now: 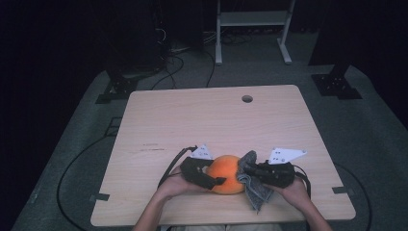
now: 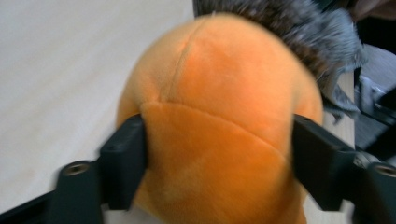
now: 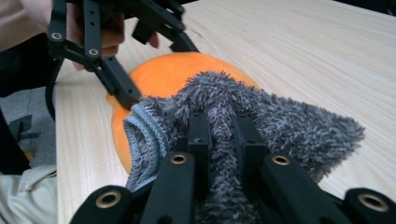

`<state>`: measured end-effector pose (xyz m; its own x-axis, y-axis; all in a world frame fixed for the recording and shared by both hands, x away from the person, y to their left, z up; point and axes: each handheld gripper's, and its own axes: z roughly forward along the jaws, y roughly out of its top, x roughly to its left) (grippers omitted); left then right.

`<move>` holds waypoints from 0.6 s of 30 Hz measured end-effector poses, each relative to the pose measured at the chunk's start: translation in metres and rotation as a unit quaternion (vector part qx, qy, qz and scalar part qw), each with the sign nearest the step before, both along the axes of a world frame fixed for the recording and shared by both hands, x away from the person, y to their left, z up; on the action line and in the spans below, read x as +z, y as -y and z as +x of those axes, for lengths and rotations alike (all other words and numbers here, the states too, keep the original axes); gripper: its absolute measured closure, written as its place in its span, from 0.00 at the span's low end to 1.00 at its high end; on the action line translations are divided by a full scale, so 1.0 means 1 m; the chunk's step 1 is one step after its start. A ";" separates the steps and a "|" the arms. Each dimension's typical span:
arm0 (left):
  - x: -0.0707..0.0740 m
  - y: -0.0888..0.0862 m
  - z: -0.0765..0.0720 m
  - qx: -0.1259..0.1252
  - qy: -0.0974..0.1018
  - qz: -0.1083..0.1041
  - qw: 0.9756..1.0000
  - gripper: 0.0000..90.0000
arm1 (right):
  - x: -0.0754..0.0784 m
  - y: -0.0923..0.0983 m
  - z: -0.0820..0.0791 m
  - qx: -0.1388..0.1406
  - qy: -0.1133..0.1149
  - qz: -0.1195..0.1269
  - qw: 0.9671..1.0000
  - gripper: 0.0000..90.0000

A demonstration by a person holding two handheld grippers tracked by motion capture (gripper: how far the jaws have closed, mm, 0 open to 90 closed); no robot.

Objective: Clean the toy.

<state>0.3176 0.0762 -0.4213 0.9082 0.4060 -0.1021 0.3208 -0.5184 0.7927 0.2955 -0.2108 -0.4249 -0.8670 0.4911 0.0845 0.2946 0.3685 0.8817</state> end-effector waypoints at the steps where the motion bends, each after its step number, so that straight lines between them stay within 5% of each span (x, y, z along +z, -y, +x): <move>1: 0.003 0.002 -0.002 0.002 0.018 -0.007 1.000 0.34 | 0.002 0.002 0.000 -0.005 0.004 -0.002 1.000 0.88; 4: 0.009 0.010 -0.011 0.014 0.103 0.006 0.995 0.35 | 0.010 0.012 0.001 -0.027 0.019 0.011 0.999 0.88; 7: 0.007 0.021 -0.015 0.017 0.145 0.016 0.989 0.34 | 0.019 0.020 -0.001 -0.044 0.034 0.038 0.998 0.88; 12: 0.004 0.035 -0.025 -0.012 0.185 0.008 0.983 0.27 | 0.033 -0.004 -0.011 -0.008 0.060 0.030 0.998 0.88; 15: 0.000 0.039 -0.030 -0.032 0.205 0.046 0.977 0.25 | 0.026 -0.029 -0.013 0.007 0.066 -0.021 0.998 0.88; 18: -0.004 0.031 -0.027 -0.023 0.179 0.045 0.983 0.27 | 0.019 -0.029 -0.008 0.005 0.049 -0.020 0.999 0.88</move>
